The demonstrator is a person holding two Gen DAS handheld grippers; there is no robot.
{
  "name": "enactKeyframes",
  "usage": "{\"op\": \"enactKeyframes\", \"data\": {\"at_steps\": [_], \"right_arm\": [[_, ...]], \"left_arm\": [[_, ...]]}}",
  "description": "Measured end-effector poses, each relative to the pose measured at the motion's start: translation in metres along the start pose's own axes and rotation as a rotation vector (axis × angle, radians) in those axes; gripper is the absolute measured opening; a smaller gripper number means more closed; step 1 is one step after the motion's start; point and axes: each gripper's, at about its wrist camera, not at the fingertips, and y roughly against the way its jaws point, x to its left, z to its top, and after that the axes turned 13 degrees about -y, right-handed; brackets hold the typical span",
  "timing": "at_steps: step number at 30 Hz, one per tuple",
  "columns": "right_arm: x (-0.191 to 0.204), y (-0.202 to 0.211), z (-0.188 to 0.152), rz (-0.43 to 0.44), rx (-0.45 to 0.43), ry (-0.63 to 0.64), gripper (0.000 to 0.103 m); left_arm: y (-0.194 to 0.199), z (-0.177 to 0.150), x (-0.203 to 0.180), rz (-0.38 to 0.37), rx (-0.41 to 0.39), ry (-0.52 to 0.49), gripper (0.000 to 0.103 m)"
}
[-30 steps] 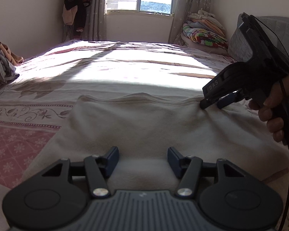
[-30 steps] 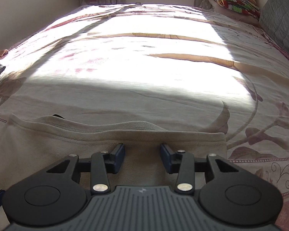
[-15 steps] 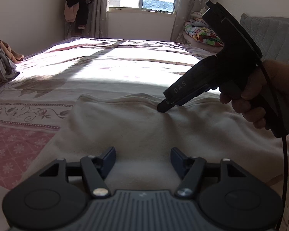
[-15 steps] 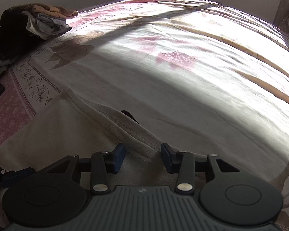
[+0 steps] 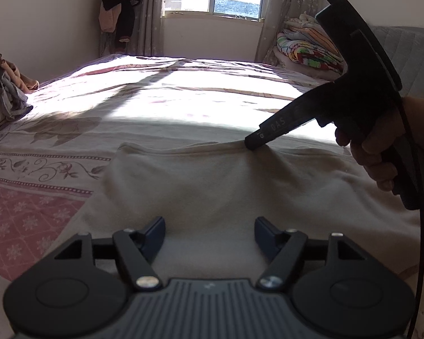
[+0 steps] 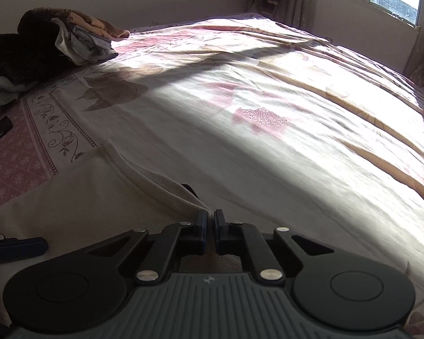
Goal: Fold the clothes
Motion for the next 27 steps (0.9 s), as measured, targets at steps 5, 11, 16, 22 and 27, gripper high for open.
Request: {"op": "enactKeyframes", "data": {"at_steps": [5,11,16,22,27], "right_arm": [[-0.001,-0.018,0.001,-0.044,0.012,-0.020,0.006],[0.005,-0.012,0.001,-0.044,0.023,-0.037,0.012],[0.016,0.009,0.003,0.082,0.046,-0.056,0.016],[0.042,-0.004,-0.001,0.136,0.108,-0.014,0.016],[0.039,-0.028,0.003,0.080,0.103,-0.018,0.018]], "left_arm": [[-0.004,0.000,0.004,0.007,0.014,0.015,0.075],[-0.003,0.000,0.004,0.019,0.019,0.000,0.075],[-0.004,0.000,0.004,0.025,0.024,-0.001,0.075],[-0.005,-0.001,0.004,0.025,0.025,-0.020,0.076],[-0.005,0.000,0.004,0.022,0.028,-0.025,0.076]]}}
